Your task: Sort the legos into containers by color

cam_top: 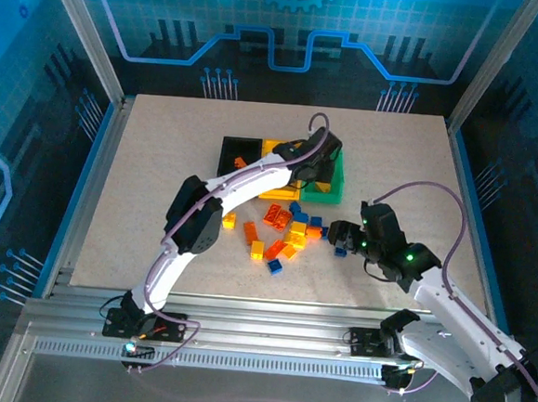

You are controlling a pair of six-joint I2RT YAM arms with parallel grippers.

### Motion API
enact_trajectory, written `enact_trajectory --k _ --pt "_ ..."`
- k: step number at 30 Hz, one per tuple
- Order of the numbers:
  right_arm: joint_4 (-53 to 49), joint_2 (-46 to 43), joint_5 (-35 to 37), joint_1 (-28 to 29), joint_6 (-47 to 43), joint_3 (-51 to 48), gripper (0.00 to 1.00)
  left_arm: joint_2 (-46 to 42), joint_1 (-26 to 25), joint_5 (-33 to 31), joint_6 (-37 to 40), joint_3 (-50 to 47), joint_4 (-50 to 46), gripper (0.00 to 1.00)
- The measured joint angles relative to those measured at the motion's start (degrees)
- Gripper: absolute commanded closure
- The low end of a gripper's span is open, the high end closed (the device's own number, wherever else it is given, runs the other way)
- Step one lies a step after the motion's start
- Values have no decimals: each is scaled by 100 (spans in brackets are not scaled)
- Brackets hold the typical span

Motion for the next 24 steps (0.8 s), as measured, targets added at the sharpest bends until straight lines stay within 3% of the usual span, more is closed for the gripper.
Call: enact_trajectory --k 5,9,12,18,24 --pt "-39 -31 -17 -72 0 -24 25 511 4 13 -70 739 -236 36" --pt "-44 -35 -44 -111 0 -24 25 562 4 70 -122 905 -313 23" --pt "-44 -35 -59 -125 0 -24 25 507 4 133 -179 911 -304 2" --pt "-42 -24 -164 -129 -4 -28 25 -656 -20 306 -302 -474 251 1" --pt "2 208 -400 -146 -94 -42 27 -2959 -140 374 -466 -2859 1401 1"
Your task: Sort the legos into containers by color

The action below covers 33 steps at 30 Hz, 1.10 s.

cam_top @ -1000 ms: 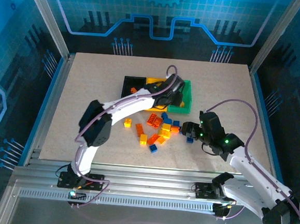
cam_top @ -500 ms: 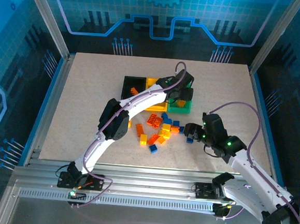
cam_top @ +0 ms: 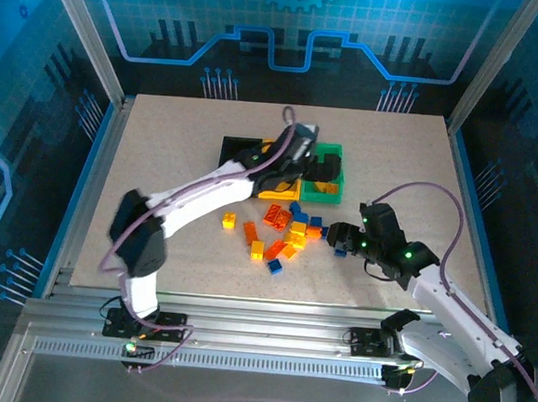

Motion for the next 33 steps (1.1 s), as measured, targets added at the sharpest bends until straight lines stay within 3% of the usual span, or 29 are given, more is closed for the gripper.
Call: enact_trajectory --k 6,14,18,22,28,33 --pt "24 498 31 74 -37 -4 29 -2055 -81 39 -326 -2424 1038 1" --pt "-94 2081 470 76 -83 173 31 -3115 -92 35 -1012 -4865 1209 1" --pt "-28 2756 575 76 -114 334 36 -3460 -92 28 -1228 -5292 1156 1" --pt "11 3093 713 74 -114 490 48 -3748 -92 -35 -1360 -5464 1156 1" --pt "0 3176 874 72 -66 542 67 -4092 -92 -229 -1475 -5729 1075 1" --pt "-149 2938 872 87 -151 599 72 -4535 -92 -446 -1506 -5991 872 1"
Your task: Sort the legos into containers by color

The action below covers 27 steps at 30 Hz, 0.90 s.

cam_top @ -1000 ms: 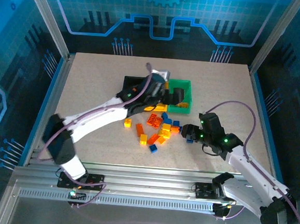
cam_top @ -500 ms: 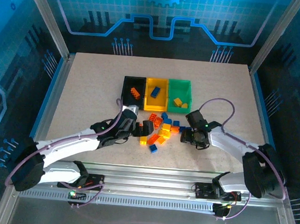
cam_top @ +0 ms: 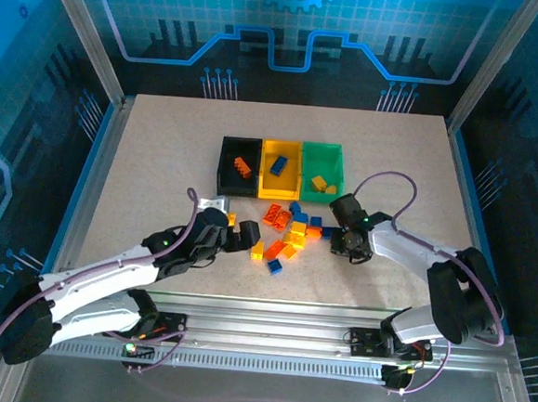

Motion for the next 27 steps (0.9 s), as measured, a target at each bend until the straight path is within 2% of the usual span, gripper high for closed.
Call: enact_trajectory --k 5,9,12,15,22,27 --pt "-310 -551 -111 358 -216 629 71 -463 0 -221 -42 -136 -284 1" --pt "-363 -201 -205 966 -496 1958 70 -883 0 -376 -177 -323 -551 1" --pt "-289 608 -271 1268 -658 3095 70 -1176 0 -426 -264 -479 -702 1" --pt "-256 1637 -199 1318 -776 4109 69 -1414 0 -452 -302 -586 -824 1" --pt "-675 3891 223 1152 -765 6153 69 -1593 0 -470 -365 -621 -1093 1" --pt "-1141 4717 258 835 -553 6994 62 -1598 7 -470 -413 -621 -1163 1"
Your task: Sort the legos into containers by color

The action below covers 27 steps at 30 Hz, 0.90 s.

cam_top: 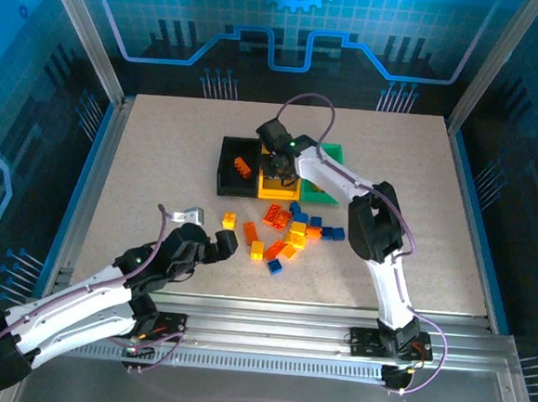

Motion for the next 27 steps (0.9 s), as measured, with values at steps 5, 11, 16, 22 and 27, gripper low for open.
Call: enact_trajectory --k 5,11,16,22,27 --pt "-262 260 -37 -192 144 422 44 0 0 0 2 0 -17 1" --pt "-363 199 -133 -164 201 610 35 0 0 0 7 0 -31 1" --pt "-151 -544 -199 -129 212 -166 32 0 0 0 13 11 -96 1" --pt "339 -2356 -306 155 195 -1838 29 0 9 0 33 72 -96 1" --pt "684 -3934 -306 286 221 -3560 27 2 37 0 33 87 -87 1"
